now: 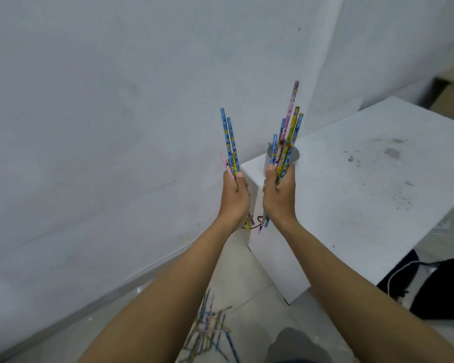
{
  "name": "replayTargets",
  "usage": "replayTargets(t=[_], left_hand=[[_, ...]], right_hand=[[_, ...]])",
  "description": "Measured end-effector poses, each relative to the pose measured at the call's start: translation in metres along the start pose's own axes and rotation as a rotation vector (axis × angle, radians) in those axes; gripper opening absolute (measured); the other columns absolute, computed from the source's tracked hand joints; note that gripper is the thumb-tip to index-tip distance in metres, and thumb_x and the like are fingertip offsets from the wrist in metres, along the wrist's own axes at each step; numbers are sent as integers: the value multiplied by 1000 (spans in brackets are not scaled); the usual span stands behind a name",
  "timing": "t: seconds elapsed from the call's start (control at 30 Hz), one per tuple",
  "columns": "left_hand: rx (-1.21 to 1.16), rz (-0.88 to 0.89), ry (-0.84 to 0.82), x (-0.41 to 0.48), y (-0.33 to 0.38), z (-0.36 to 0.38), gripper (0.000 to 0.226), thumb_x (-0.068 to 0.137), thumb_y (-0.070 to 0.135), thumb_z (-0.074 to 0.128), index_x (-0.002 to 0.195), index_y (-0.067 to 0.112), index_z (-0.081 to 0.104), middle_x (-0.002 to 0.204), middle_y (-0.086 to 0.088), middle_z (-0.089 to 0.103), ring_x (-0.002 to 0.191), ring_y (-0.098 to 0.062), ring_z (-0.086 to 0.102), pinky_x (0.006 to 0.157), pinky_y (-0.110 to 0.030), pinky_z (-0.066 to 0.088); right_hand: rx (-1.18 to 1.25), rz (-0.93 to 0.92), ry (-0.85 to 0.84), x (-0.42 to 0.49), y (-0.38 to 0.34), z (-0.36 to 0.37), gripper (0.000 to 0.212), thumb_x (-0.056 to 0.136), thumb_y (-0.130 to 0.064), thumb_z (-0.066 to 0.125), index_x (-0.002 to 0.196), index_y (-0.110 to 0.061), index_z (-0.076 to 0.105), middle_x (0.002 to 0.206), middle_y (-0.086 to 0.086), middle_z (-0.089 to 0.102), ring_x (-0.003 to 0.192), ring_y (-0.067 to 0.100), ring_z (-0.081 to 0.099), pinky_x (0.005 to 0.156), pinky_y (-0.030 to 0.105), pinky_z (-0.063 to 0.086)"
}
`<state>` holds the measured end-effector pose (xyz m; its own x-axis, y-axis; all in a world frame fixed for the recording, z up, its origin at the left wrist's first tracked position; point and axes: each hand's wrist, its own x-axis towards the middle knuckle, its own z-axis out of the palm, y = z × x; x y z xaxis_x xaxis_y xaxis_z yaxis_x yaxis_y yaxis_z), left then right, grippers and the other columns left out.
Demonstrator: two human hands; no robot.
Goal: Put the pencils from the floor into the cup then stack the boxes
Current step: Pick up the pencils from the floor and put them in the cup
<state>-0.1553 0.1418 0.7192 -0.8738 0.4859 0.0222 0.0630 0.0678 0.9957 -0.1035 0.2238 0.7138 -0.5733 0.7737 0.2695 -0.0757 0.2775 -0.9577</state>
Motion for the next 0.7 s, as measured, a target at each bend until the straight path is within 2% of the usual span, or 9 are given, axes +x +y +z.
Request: replayTargets(t=[0.07,0.17,0.23,0.3,0.43,0.57,0.7], left_hand=[[-3,18,-41,14,6,9,24,102,38,29,101,16,40,81,-2,46,69,-14,45,67,-34,45],[-31,64,-75,41,16,22,25,102,36,29,109,15,40,87,3,48,71,-11,47,70,-30,47],[-38,94,-71,65,20,29,25,102,35,29,111,15,40,90,5,49,72,-10,48,72,-29,47],[-40,103,-56,96,22,41,26,103,36,28,113,15,40,91,5,50,74,-10,49,73,-29,47],[-53,89,-26,150,28,73,28,103,35,26,117,14,39,88,7,50,73,-8,50,70,-23,48],[-23,70,-34,204,30,116,27,103,36,26,116,16,38,89,5,49,76,-10,51,74,-27,49],[21,77,-47,252,22,155,28,102,40,26,118,19,36,92,7,50,82,-3,54,74,-21,49]], right_hand=[[-17,-6,28,11,2,-4,8,100,-43,40,107,-47,42,109,-2,61,88,10,57,73,19,49],[-34,-7,60,43,6,-7,5,101,-41,41,105,-43,43,101,-1,62,84,15,56,70,27,49],[-40,-5,96,74,12,-7,24,101,-42,42,118,-26,46,100,-2,59,83,11,56,70,27,50],[-40,-6,134,114,20,-5,37,100,-44,42,127,-19,44,105,0,59,88,8,59,74,27,54],[-56,-30,164,179,36,-6,45,99,-48,39,132,-18,41,112,0,61,98,10,61,79,22,53],[-25,-17,169,239,56,-10,46,101,-42,40,138,-14,36,123,6,57,109,14,59,78,6,48],[-1,3,160,288,79,-11,45,101,-41,41,137,-15,35,121,4,58,106,9,59,78,4,47]])
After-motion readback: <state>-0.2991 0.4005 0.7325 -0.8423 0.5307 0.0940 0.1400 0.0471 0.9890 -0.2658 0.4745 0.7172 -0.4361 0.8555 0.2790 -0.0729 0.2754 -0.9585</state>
